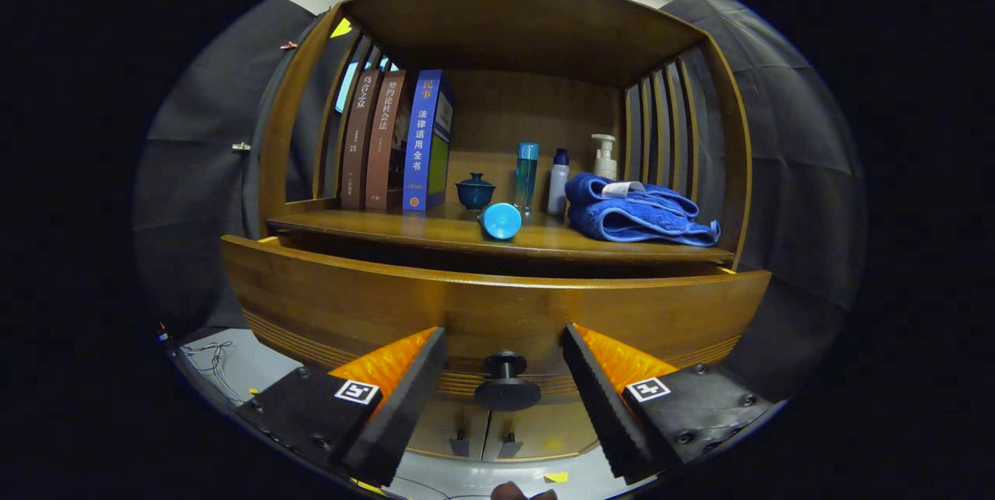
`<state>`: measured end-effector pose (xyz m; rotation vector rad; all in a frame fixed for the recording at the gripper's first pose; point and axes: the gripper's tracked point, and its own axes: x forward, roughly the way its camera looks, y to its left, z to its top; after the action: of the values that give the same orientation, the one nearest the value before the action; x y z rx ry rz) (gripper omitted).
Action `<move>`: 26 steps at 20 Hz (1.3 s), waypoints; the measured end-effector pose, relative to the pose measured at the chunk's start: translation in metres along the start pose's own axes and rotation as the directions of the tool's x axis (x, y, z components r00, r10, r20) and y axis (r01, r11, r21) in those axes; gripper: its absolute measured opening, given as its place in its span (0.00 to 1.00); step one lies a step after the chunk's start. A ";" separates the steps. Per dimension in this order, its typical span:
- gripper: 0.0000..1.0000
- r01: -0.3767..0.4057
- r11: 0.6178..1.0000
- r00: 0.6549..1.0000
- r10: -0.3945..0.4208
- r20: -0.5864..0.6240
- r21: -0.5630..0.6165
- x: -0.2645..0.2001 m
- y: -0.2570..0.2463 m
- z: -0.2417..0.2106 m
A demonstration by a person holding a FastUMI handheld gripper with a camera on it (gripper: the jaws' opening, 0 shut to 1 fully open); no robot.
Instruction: Pull open the drawer, take out the items inside it, and place them on the countertop above the cabinet.
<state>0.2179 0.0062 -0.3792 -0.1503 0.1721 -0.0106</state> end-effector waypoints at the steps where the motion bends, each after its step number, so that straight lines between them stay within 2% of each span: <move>1: 1.00 0.002 1.000 1.000 -0.002 0.000 0.003 0.007 0.001 0.001; 6: 1.00 0.006 1.000 1.000 -0.006 -0.009 0.002 0.037 0.003 0.003; 8: 1.00 0.005 1.000 1.000 -0.005 0.026 -0.012 0.037 0.006 0.005; 14: 0.99 -0.004 1.000 1.000 0.005 0.024 -0.007 0.034 0.010 0.014; 18: 0.99 -0.029 0.999 0.996 0.031 0.083 -0.031 0.022 0.014 0.057; 26: 0.99 -0.054 0.997 0.989 0.044 0.144 0.060 -0.020 0.001 0.153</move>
<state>0.2243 0.0299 -0.2269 -0.0829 0.0327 0.0435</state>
